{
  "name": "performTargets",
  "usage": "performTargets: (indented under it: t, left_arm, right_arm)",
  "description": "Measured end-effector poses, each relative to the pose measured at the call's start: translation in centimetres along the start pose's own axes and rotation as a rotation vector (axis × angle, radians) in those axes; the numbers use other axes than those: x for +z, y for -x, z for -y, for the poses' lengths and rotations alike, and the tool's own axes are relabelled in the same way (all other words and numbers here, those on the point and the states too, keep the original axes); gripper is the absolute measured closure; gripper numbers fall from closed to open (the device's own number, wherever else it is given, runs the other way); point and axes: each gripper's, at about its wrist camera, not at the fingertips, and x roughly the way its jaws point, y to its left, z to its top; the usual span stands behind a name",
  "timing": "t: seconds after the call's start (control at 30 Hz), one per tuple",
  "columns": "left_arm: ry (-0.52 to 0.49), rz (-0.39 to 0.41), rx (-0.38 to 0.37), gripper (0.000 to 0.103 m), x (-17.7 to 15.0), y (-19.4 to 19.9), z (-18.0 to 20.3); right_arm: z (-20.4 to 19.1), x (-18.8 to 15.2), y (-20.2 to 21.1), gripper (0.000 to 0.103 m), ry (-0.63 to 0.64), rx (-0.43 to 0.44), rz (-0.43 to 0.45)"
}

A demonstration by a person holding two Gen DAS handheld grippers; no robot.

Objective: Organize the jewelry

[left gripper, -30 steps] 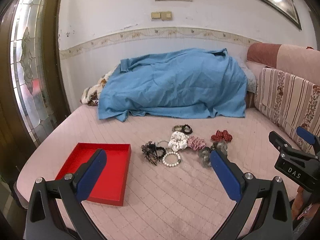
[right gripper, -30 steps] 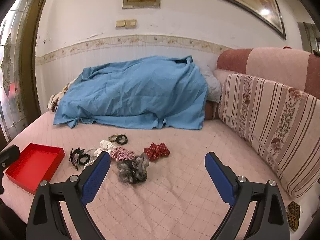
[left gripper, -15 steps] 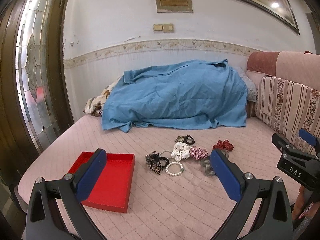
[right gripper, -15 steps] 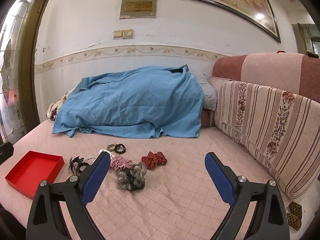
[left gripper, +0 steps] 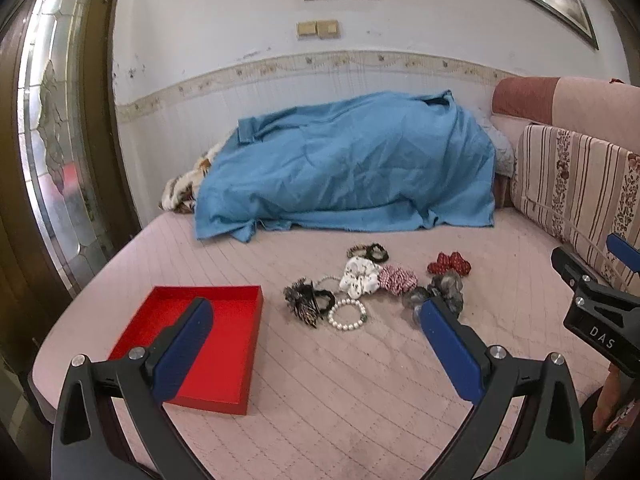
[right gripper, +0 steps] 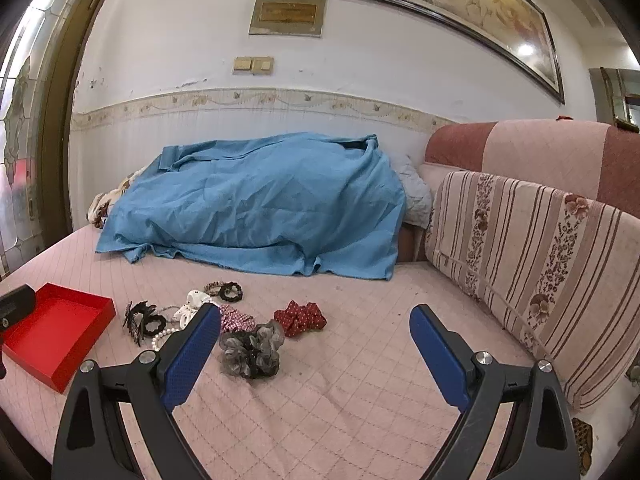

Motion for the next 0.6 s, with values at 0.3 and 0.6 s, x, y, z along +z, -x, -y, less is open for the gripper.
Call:
performTargets:
  t: [0.3,0.6]
  left_arm:
    - [-0.013,-0.08,-0.014,0.0,-0.6,-3.7,1.1]
    - [-0.026,-0.154,-0.041,0.0,-1.7,-6.8,2.0]
  right_arm:
    - [0.5,-0.7,-2.4,0.006,-0.013,0.024,-0.054]
    - [0.7,-2.2,-5.2,0.006,-0.016,0.05,-0.133]
